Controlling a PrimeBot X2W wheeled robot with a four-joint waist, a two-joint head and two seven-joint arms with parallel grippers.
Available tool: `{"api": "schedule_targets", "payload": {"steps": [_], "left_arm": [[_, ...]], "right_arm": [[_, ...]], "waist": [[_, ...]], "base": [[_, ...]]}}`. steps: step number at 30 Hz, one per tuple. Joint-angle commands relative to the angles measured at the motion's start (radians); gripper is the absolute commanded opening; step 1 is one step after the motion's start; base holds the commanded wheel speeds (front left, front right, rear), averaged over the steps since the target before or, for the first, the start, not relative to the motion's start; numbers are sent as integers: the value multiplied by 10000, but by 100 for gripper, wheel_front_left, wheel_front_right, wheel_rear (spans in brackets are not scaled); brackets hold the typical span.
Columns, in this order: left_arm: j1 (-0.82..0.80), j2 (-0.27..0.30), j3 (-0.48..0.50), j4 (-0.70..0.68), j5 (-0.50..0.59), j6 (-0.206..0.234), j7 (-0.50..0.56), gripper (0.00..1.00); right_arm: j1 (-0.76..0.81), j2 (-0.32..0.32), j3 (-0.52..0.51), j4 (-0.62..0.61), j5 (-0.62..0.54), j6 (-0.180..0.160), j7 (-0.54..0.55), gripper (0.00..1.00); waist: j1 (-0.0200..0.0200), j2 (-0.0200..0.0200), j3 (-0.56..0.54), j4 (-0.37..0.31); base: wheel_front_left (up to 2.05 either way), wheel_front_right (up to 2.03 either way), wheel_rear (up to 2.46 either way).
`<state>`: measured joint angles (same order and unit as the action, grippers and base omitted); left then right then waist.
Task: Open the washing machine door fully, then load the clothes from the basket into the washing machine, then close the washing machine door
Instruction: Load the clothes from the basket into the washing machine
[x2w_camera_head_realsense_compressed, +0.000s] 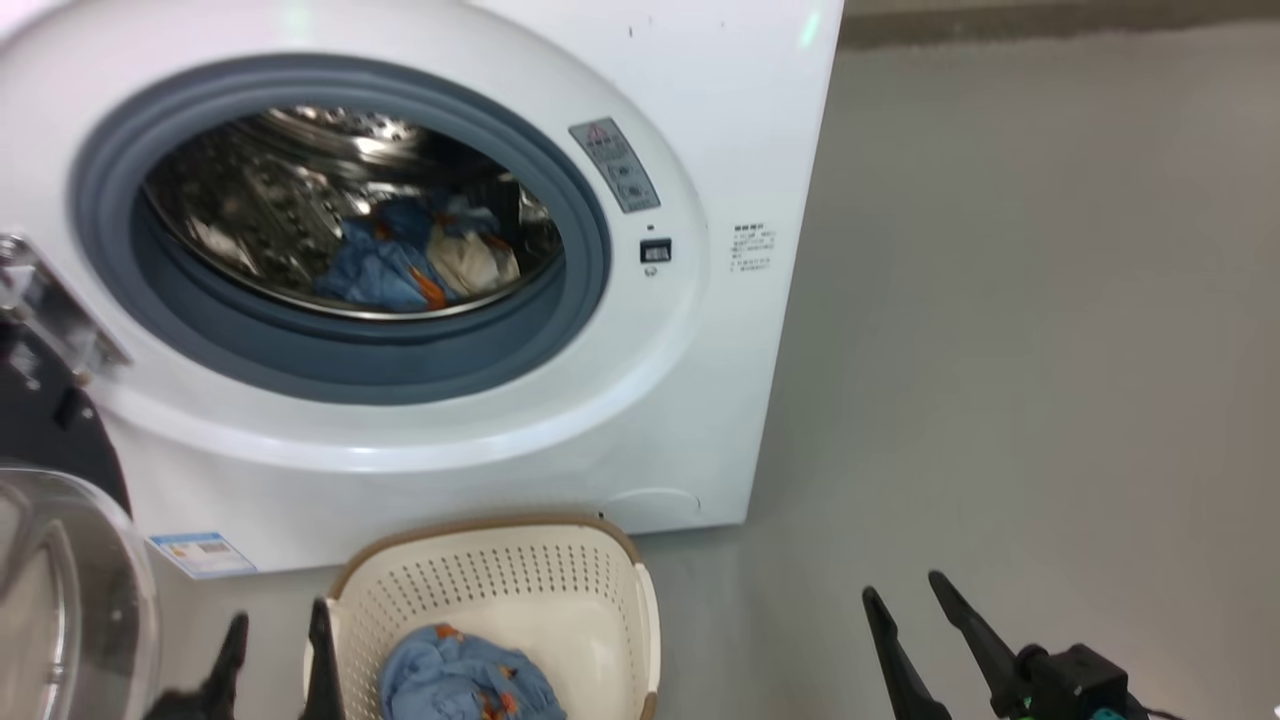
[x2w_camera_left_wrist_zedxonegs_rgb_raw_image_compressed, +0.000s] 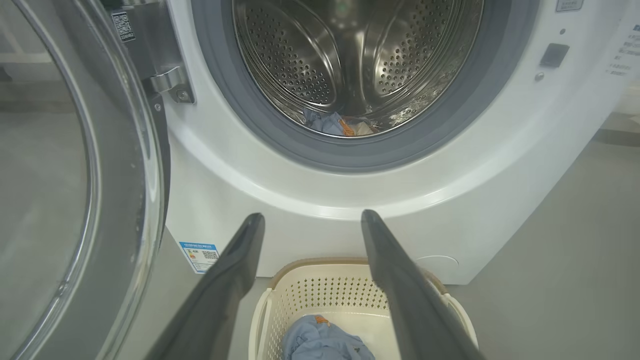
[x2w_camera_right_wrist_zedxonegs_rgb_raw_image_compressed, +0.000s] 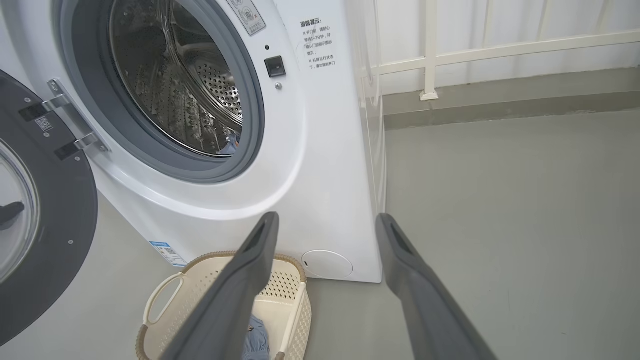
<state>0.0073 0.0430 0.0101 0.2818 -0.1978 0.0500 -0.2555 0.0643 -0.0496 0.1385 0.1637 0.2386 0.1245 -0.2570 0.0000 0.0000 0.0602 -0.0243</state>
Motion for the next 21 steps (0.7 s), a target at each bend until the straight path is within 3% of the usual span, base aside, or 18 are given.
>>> {"api": "schedule_targets", "payload": {"steps": [1,6,21], "left_arm": [[127,83,262,-392,12,126,-62,100],[805,76,28,-902,-200,396,-62,100],[1501,73,113,-1431,-158,635,-62,100]], "right_arm": [[6,-67,175,-232,-152,62,-48,100],[164,-163,16,-335,-143,62,-48,100],[139,-374,-75,-389,-191,62,-48,100]], "waist": [[0,0,-405,121],[0,0,-583,132],[0,0,-661,133]], "base": [[0,0,0],[0,0,0],[0,0,0]]}}
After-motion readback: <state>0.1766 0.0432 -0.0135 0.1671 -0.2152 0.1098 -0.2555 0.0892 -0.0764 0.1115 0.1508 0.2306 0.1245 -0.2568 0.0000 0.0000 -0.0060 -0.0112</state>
